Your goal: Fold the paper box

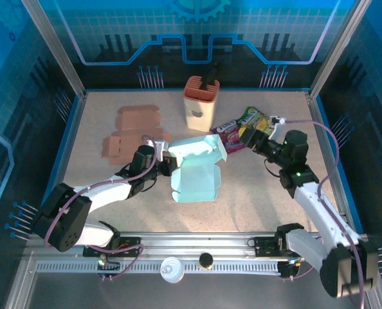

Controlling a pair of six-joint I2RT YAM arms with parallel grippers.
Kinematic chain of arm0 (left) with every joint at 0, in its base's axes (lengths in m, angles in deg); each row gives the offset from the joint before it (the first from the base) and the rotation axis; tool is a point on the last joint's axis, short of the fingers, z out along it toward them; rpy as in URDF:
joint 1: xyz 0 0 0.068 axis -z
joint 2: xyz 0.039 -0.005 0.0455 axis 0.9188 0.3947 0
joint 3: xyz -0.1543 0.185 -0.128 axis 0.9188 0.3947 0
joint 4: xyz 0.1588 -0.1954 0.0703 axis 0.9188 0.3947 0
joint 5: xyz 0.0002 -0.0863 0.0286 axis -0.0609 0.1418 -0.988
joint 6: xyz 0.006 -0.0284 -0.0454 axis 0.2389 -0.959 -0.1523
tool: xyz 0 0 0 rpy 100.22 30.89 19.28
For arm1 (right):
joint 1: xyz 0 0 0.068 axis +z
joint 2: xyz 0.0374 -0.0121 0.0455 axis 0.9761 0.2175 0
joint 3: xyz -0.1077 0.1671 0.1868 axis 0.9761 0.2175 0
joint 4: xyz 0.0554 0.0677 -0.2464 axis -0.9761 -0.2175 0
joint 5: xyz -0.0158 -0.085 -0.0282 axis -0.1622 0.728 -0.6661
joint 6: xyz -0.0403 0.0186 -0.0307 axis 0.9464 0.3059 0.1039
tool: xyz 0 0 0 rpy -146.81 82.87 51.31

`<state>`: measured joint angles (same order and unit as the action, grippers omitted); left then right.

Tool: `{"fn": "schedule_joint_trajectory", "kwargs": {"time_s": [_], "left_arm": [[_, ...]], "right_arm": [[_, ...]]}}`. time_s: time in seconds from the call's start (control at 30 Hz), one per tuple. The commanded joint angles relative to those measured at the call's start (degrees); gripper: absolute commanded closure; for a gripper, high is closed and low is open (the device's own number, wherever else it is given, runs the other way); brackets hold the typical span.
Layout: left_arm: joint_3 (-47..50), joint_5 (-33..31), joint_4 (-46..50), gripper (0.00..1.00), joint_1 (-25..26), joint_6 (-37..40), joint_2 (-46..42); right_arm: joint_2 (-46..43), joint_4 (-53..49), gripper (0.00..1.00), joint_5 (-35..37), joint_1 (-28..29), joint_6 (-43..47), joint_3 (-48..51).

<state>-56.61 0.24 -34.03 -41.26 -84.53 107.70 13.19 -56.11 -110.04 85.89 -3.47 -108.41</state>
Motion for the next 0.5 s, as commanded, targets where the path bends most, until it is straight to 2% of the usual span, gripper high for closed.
{"fn": "schedule_joint_trajectory", "kwargs": {"time_s": [0.0, 0.13, 0.3, 0.47], "left_arm": [[-3.25, 11.65, -1.78, 1.0, -1.91, -2.53, 1.56], [-4.81, 14.65, -0.54, 1.0, -2.54, -2.93, 2.8], [-6.03, 15.31, 0.89, 1.0, -2.56, -2.76, 4.21], [-6.76, 15.12, 1.92, 1.0, -2.59, -2.51, 4.37]], "right_arm": [[4.1, 0.91, 0.49, -14.1, -0.27, 6.76, -0.78], [4.76, 0.6, 0.48, -14.89, 0.87, 10.11, -0.71], [5.46, -0.36, 0.48, -17.46, 1.39, 12.19, -1.94], [6.0, -6.01, 0.48, -15.47, 2.88, 16.98, -3.81]]}}
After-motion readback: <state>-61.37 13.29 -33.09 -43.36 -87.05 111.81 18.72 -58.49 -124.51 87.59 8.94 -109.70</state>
